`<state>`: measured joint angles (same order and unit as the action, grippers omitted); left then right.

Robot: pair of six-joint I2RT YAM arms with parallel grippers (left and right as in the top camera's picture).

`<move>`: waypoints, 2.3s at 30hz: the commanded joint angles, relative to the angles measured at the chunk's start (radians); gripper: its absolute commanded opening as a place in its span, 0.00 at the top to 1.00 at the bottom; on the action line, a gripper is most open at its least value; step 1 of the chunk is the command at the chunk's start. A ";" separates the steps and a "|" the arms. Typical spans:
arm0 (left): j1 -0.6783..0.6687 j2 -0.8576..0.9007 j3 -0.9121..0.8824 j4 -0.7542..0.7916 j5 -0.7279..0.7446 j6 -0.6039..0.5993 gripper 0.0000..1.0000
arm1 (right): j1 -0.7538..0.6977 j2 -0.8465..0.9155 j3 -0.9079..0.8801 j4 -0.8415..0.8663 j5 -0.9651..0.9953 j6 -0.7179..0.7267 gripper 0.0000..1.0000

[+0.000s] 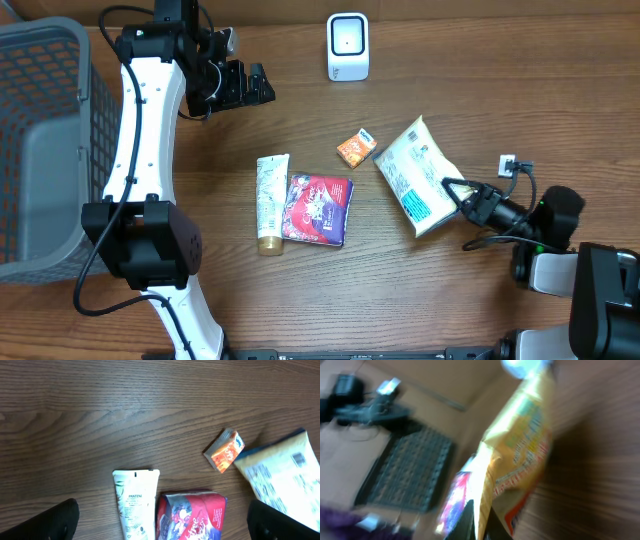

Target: Scan the item barcode

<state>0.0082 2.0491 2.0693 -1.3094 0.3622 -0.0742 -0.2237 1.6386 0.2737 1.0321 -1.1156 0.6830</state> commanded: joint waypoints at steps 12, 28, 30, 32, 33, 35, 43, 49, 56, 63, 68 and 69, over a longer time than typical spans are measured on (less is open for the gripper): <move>-0.003 -0.016 0.016 0.004 -0.007 0.014 0.00 | -0.086 -0.011 0.026 0.551 -0.434 0.741 0.96; -0.003 -0.016 0.016 0.004 -0.007 0.014 0.00 | 0.211 -0.010 0.135 0.493 -0.244 0.878 0.96; -0.003 -0.016 0.016 0.005 -0.007 0.014 0.00 | 0.264 -0.010 0.177 0.455 -0.218 0.897 0.96; -0.003 -0.016 0.016 0.005 -0.007 0.015 0.00 | 0.322 -0.011 0.223 0.451 -0.196 0.927 0.96; -0.003 -0.016 0.016 0.005 -0.007 0.014 0.00 | 0.347 -0.011 0.248 0.451 -0.193 0.931 0.96; -0.003 -0.016 0.016 0.005 -0.007 0.014 0.00 | 0.386 -0.010 0.305 0.445 -0.198 0.935 0.96; -0.003 -0.016 0.016 0.008 -0.007 0.014 0.00 | 0.394 -0.007 0.322 -0.272 -0.125 0.473 0.96; -0.003 -0.016 0.016 0.011 -0.007 0.015 0.00 | 0.408 0.002 0.323 -0.486 -0.064 0.215 0.96; -0.003 -0.016 0.016 0.008 -0.027 0.015 0.00 | 0.298 0.002 0.323 -0.633 -0.068 0.122 0.96; -0.003 -0.016 0.014 0.008 -0.037 0.014 0.00 | 0.336 0.002 0.387 -0.145 -0.187 0.578 0.96; -0.003 -0.016 0.014 0.009 -0.037 0.014 0.00 | 0.417 0.002 0.512 -0.092 -0.146 0.702 0.96; -0.003 -0.016 0.014 0.009 -0.037 0.014 0.00 | 0.436 0.002 0.529 -0.128 -0.124 0.697 0.96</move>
<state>0.0082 2.0491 2.0693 -1.3014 0.3347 -0.0742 0.1612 1.6493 0.7368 0.9504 -1.2671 1.2633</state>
